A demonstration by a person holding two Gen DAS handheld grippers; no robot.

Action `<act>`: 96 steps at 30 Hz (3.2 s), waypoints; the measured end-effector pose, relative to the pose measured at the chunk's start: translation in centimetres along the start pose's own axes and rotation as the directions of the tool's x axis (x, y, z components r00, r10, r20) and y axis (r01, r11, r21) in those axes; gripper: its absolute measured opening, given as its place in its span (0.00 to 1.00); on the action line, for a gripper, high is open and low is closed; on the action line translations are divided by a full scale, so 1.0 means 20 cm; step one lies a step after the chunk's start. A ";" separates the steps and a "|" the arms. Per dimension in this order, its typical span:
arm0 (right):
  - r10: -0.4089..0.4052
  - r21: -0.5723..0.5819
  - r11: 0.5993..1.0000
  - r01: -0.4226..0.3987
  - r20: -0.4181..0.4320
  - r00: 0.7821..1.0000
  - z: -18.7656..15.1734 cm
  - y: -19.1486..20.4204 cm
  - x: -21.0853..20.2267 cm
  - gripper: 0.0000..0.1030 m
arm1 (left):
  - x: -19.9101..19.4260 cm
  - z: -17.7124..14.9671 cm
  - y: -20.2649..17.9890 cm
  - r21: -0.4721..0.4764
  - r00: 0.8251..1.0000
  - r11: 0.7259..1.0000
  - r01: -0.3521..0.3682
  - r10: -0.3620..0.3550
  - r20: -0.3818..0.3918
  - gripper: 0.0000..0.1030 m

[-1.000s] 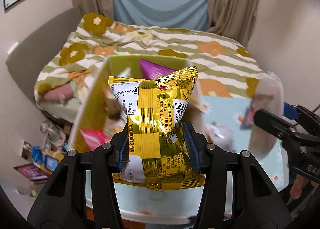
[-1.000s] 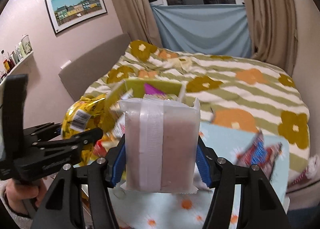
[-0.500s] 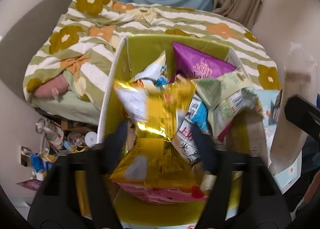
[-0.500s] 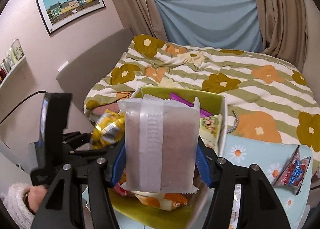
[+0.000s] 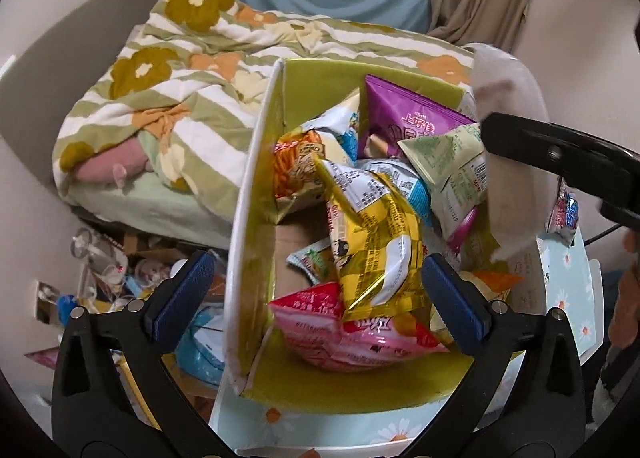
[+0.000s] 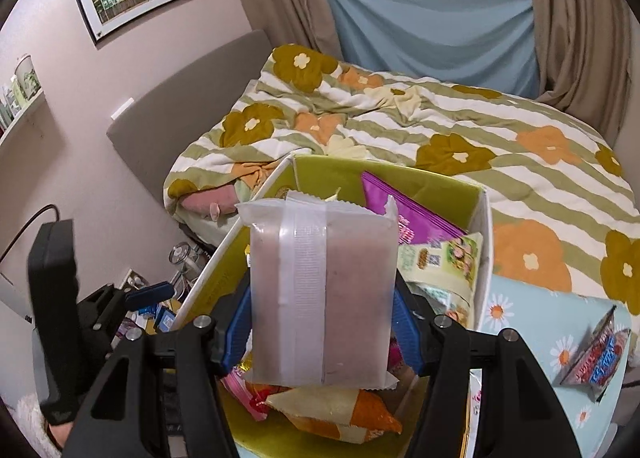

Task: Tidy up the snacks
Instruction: 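Drop the gold bag into the box while the right gripper lowers the pastry into it, then move both grippers back toward the last bags on the tablecloth, then grasp the white MPN bag with the left gripper while the right gripper grasps the Spongi bag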

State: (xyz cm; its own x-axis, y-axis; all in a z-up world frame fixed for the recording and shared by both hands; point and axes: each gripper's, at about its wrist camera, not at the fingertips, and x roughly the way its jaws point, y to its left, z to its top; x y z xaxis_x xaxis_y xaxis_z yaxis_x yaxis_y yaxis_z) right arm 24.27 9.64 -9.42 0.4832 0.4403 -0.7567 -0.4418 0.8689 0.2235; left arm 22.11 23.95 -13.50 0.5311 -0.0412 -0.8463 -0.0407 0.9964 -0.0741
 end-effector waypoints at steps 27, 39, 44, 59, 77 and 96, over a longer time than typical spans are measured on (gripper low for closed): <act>-0.018 -0.002 1.000 0.018 0.094 0.995 -0.10 -0.03 -0.21 1.00 | -0.22 -0.05 -0.14 0.021 0.997 0.999 -0.025 0.023 0.071 1.00; -0.194 0.146 0.975 0.166 0.203 0.960 -0.25 -0.31 -0.68 1.00 | -0.34 0.01 -0.54 0.158 0.986 0.982 0.103 -0.121 0.113 1.00; -0.286 0.222 0.945 0.240 0.206 0.936 -0.30 -0.55 -0.85 1.00 | -0.32 0.02 -0.80 0.214 0.983 0.969 0.122 -0.148 0.110 1.00; -0.248 0.365 0.907 0.209 0.065 0.966 -0.51 -1.39 -0.95 1.00 | 0.10 -0.05 -1.67 0.485 0.995 0.871 0.072 -0.026 -0.101 1.00; -0.156 0.194 0.965 0.179 -0.128 0.979 -0.64 -1.77 -0.53 1.00 | 0.75 -0.20 -1.84 0.713 0.875 0.694 0.102 0.279 -0.396 1.00; -0.097 -0.249 0.967 0.055 -0.156 0.983 -0.61 -1.68 -0.34 1.00 | 0.90 -0.22 -1.76 0.600 0.840 0.790 0.126 0.237 -0.488 0.64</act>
State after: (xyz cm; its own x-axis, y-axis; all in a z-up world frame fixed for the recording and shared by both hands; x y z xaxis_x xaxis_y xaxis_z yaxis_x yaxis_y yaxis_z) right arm 26.63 -25.24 -19.30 0.3995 0.3136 -0.8614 -0.5884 0.8083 0.0214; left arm 29.39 -12.22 -28.52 0.0233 0.1652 -0.9860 0.5432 0.8258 0.1512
